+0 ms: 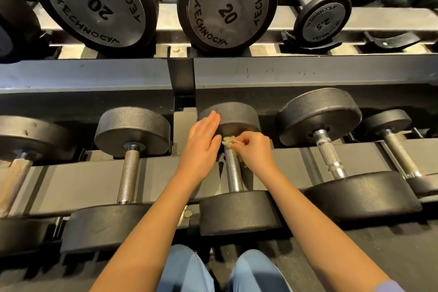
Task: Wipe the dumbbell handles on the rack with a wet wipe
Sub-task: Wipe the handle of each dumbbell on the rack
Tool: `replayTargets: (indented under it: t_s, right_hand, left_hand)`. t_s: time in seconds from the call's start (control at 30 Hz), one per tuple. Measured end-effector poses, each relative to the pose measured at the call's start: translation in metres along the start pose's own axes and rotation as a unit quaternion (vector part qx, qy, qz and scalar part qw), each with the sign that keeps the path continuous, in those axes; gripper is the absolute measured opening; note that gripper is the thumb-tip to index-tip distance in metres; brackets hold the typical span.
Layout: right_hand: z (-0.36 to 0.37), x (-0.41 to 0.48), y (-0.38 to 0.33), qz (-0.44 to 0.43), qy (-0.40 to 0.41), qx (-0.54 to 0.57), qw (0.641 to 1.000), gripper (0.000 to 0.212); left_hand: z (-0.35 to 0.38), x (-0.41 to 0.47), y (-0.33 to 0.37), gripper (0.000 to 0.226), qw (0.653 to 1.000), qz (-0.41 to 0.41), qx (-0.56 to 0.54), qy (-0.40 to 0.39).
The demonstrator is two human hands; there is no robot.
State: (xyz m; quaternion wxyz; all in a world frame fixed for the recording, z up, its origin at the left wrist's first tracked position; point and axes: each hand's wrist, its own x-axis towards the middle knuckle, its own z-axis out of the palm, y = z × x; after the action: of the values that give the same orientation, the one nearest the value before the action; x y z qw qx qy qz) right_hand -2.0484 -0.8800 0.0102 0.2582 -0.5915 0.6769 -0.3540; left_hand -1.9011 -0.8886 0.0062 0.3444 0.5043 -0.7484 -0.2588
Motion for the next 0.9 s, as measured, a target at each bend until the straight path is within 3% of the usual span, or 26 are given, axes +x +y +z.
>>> replayTargets:
  t_s: [0.1,0.27,0.5,0.6,0.7,0.8,0.9]
  right_hand:
    - [-0.006,-0.014,0.003,0.008,-0.057,-0.030,0.998,0.025]
    - [-0.016,-0.030,0.016,0.069,-0.181,-0.066,0.979,0.015]
    - [-0.006,-0.012,0.000,0.058,-0.038,-0.001,0.998,0.014]
    - [-0.012,-0.023,0.005,0.066,-0.096,0.020,0.993,0.013]
    - [-0.019,-0.032,0.010,0.071,-0.177,-0.047,0.981,0.011]
    - [-0.020,-0.033,0.010,0.063,-0.095,0.049,0.992,0.016]
    - [-0.019,-0.030,0.003,0.074,-0.070,0.153,0.983,0.007]
  left_hand:
    - [0.001,-0.001,-0.002,0.052,1.000,-0.007,-0.002,-0.004]
    - [0.003,-0.001,-0.004,0.054,1.000,-0.001,-0.008,0.002]
    - [0.001,-0.002,0.000,0.055,1.000,-0.010,-0.007,-0.015]
    - [-0.001,-0.004,0.001,0.056,1.000,-0.012,-0.004,-0.025]
    - [-0.002,-0.012,-0.002,0.051,1.000,0.002,0.001,0.008]
    - [-0.001,-0.028,-0.006,0.034,0.999,0.035,-0.014,0.037]
    - [0.005,-0.042,-0.001,0.040,0.996,0.050,-0.067,-0.044]
